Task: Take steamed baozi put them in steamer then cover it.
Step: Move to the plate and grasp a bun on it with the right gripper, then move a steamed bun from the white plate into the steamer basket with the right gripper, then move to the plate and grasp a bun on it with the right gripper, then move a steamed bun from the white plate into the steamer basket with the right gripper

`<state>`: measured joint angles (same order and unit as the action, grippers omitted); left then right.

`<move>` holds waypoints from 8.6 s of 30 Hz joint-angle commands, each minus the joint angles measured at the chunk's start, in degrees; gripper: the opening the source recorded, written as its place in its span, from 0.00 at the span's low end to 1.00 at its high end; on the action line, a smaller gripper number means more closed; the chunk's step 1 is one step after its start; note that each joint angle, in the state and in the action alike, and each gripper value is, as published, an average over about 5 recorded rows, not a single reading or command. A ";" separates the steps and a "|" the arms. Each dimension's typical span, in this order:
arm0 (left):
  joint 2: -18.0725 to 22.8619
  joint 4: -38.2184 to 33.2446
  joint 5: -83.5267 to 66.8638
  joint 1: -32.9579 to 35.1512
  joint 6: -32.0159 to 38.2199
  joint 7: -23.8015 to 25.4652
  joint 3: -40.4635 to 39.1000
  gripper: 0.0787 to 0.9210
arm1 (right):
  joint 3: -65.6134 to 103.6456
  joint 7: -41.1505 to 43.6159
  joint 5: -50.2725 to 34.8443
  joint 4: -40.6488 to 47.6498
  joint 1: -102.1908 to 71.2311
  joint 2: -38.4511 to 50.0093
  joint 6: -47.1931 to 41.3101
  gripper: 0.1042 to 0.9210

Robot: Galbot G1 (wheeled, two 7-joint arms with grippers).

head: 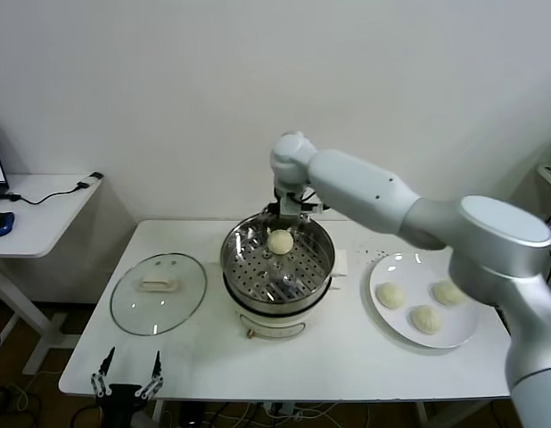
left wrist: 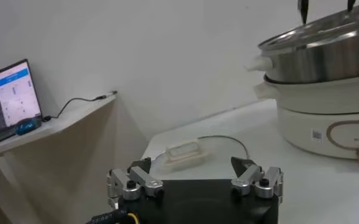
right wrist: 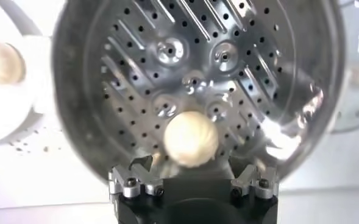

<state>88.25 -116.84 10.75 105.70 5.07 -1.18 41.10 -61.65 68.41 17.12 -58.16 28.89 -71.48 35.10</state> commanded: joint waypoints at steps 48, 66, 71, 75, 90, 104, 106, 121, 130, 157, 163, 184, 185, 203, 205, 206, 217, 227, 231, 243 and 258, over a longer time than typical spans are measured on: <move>0.70 -0.24 -0.09 1.54 0.02 -0.42 0.69 0.88 | 11.12 -5.21 -20.64 9.19 -28.34 21.62 -44.52 0.88; 0.76 -0.20 0.14 1.58 0.08 -0.55 0.64 0.88 | 10.14 -4.23 -22.68 9.36 -25.61 21.87 -43.56 0.75; 0.70 -0.14 0.09 1.75 0.28 -0.64 0.56 0.88 | 4.48 -4.10 -28.25 7.05 -16.71 23.70 -43.96 0.75; 0.68 -0.37 0.10 1.79 0.32 -0.62 0.21 0.88 | -5.38 -3.78 -36.83 6.55 -3.47 23.02 -44.09 0.74; 0.16 -1.73 -0.96 1.78 0.65 -0.58 -0.88 0.88 | -24.86 -4.37 -61.11 2.50 21.45 7.28 -48.87 0.74; 0.07 -2.94 -1.10 1.96 0.52 -1.05 -0.59 0.88 | -23.26 -11.07 -63.25 3.56 10.08 -9.11 -53.81 0.74; 0.04 -2.84 -1.23 1.83 0.49 -1.11 -0.46 0.88 | -23.05 -11.55 -62.35 4.19 8.28 -10.31 -53.94 0.74; -0.36 -1.34 -1.33 0.57 0.29 -1.12 -0.26 0.88 | -22.61 -12.44 -57.03 7.73 -1.15 -13.80 -53.54 0.75; -0.90 -0.84 -1.48 0.33 0.15 -1.18 0.13 0.88 | -22.45 -12.11 -55.56 9.94 -2.67 -14.49 -52.96 0.76; -0.68 -1.89 -0.90 0.66 -0.30 -1.66 -0.43 0.88 | -25.08 -6.46 -54.48 -14.36 17.59 19.88 -49.67 0.88; -0.51 -2.18 -0.65 0.65 -0.63 -1.72 -0.39 0.88 | -23.42 -5.45 -44.97 -21.63 12.87 33.97 -48.48 0.88; 1.02 -2.38 1.99 1.15 -1.20 -1.87 -0.27 0.88 | 9.30 -3.27 -14.09 -12.88 -29.90 45.33 -42.51 0.88; 1.09 -2.29 2.10 1.13 -1.20 -1.89 -0.30 0.88 | 9.71 -3.29 -13.73 -12.36 -30.34 44.87 -42.42 0.88; 1.57 -1.45 2.01 0.85 -1.19 -1.83 0.08 0.88 | 10.25 -4.23 -12.81 -6.06 -30.75 35.17 -42.14 0.88; 1.59 -1.32 2.01 0.79 -1.20 -1.83 0.05 0.88 | 10.22 -4.23 -12.75 -5.64 -30.75 34.65 -42.12 0.88; 1.60 -1.28 2.02 0.74 -1.22 -1.83 0.03 0.88 | 10.21 -4.21 -12.73 -5.50 -30.76 34.45 -42.12 0.88; 1.41 -1.04 2.18 0.19 -1.60 -1.76 0.04 0.88 | 9.65 -3.74 -13.27 -4.24 -29.48 33.83 -41.55 0.81; 1.40 -1.12 2.17 0.29 -1.58 -1.81 0.06 0.88 | 6.13 -2.30 -16.13 -3.14 -23.20 33.34 -38.49 0.71; 1.31 -1.18 2.12 0.49 -1.53 -1.81 0.05 0.88 | -0.34 0.21 -17.30 -2.31 -12.62 31.34 -30.49 0.71; 1.64 -1.95 2.41 1.09 -1.66 -1.78 -0.26 0.88 | -15.34 6.67 -18.26 -5.51 16.15 14.83 -5.52 0.71; 2.33 -1.59 2.18 0.71 -1.65 -1.87 -0.17 0.88 | -8.48 6.98 -8.87 -8.40 9.16 -5.04 1.20 0.71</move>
<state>90.47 -118.54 13.03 106.46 3.44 -3.03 40.88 -70.99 74.57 3.72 -65.78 38.10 -66.47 30.59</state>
